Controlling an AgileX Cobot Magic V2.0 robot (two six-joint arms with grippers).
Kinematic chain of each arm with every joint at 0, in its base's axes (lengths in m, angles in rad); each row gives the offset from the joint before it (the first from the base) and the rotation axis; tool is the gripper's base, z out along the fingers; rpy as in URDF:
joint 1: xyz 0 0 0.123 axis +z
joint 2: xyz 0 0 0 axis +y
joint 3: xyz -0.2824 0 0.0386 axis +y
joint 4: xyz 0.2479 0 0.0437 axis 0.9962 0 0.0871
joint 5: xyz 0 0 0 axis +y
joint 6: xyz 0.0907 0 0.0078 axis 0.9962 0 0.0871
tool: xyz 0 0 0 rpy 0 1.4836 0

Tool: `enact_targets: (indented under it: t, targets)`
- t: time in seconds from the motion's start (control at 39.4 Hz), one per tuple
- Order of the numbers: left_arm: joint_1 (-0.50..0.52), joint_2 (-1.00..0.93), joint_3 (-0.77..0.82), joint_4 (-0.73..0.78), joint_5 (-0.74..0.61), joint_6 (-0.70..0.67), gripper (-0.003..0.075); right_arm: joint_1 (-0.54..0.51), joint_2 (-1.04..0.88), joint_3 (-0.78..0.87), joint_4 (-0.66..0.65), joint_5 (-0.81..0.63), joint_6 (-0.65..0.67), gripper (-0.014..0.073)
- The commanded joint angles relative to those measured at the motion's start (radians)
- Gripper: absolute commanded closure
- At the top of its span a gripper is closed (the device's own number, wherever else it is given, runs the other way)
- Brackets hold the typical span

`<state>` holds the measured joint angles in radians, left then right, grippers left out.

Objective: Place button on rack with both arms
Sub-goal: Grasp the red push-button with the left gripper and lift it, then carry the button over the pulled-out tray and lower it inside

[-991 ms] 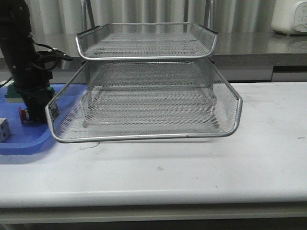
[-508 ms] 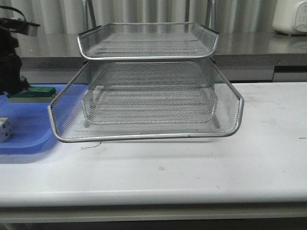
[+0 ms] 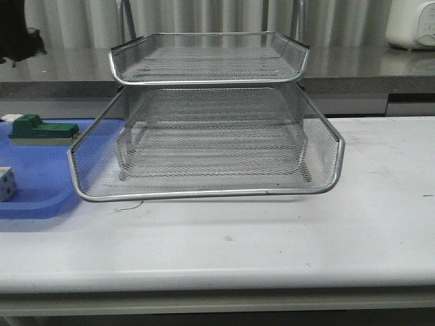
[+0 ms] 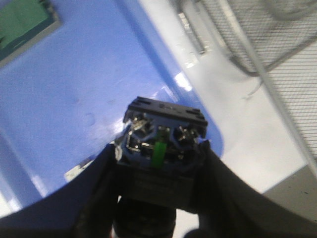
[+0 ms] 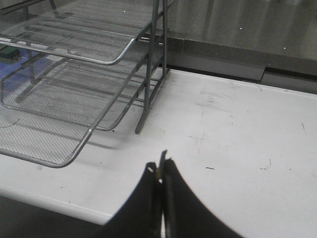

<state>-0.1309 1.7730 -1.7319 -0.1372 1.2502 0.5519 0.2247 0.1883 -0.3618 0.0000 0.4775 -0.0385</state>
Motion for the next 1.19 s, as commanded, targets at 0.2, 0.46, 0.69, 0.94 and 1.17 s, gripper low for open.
enact_targets:
  t: [0.2,0.46,0.69,0.94,1.17]
  targets:
    - [-0.314,-0.048,-0.013,-0.113,-0.023,-0.011,0.0638,0.001,0.01,-0.023,0.0,-0.08,0.002,0.0703]
    - [-0.49,0.037,-0.013,-0.101,-0.212,-0.011,0.0638,0.001,0.01,-0.023,0.0,-0.08,0.002,0.0703]
    - [-0.497,0.125,-0.015,-0.088,-0.251,-0.011,0.0629,0.001,0.01,-0.023,0.0,-0.08,0.002,0.0703]
    - [-0.497,0.178,-0.017,-0.028,-0.272,-0.013,0.0494,0.001,0.01,-0.023,0.0,-0.08,0.002,0.0703]
    - [-0.497,0.186,-0.022,-0.028,-0.267,-0.034,0.0254,0.001,0.01,-0.023,0.0,-0.08,0.002,0.0703]
